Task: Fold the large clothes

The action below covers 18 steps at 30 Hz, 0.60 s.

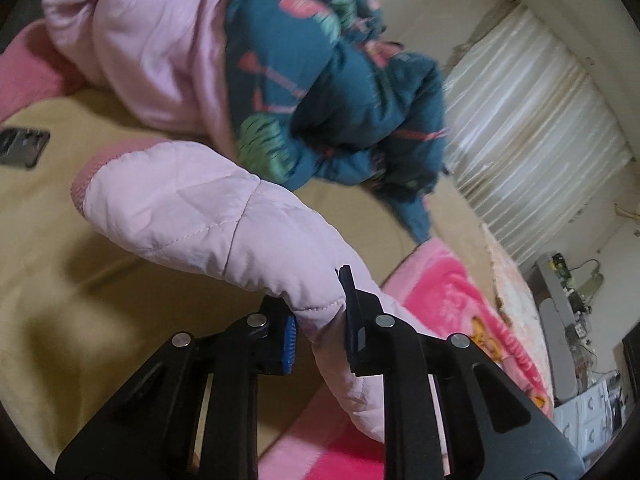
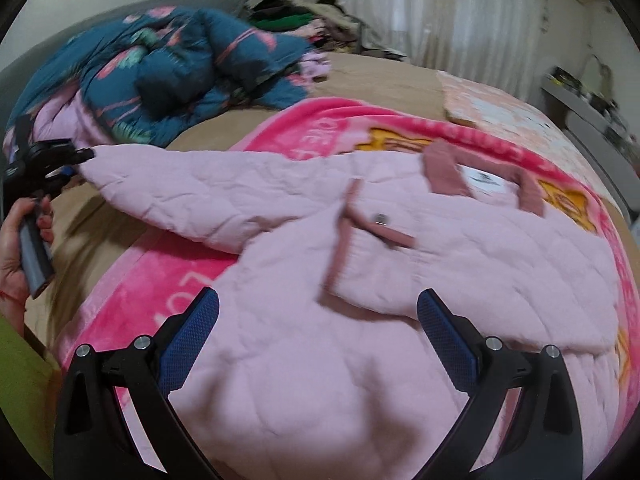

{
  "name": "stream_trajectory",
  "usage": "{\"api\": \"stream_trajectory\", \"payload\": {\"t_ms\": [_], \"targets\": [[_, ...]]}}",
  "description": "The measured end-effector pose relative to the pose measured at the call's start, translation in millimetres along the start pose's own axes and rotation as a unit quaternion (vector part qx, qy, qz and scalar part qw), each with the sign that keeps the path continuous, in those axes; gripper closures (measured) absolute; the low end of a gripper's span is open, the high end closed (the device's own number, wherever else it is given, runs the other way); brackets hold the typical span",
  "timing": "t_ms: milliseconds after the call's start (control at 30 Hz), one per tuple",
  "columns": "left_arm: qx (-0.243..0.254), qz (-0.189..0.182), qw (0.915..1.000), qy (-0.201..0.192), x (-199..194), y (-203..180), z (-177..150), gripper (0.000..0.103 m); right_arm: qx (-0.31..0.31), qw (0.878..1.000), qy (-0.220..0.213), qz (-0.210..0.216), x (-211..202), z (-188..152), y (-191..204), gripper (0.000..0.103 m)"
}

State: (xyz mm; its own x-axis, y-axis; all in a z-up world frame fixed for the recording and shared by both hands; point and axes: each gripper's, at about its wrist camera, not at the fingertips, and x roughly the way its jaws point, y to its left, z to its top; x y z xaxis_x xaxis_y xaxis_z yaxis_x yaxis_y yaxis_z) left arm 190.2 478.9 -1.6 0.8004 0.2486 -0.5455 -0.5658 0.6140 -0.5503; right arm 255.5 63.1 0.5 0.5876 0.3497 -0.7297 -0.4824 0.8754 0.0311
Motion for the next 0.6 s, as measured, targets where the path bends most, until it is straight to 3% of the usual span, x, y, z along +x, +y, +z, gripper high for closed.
{"api": "stream_trajectory", "payload": {"t_ms": [400,600], "targets": [[0.070,-0.053,0.9950,-0.049,-55,-67,-4,0.092,0.066,0.997,-0.003,-0.027,-34,-25,-65,0.004],[0.099,-0.075,0.9908,-0.053,-79,-93,-15,0.092,0.073,0.996,-0.020,-0.046,-65,-28,-89,0.004]]}}
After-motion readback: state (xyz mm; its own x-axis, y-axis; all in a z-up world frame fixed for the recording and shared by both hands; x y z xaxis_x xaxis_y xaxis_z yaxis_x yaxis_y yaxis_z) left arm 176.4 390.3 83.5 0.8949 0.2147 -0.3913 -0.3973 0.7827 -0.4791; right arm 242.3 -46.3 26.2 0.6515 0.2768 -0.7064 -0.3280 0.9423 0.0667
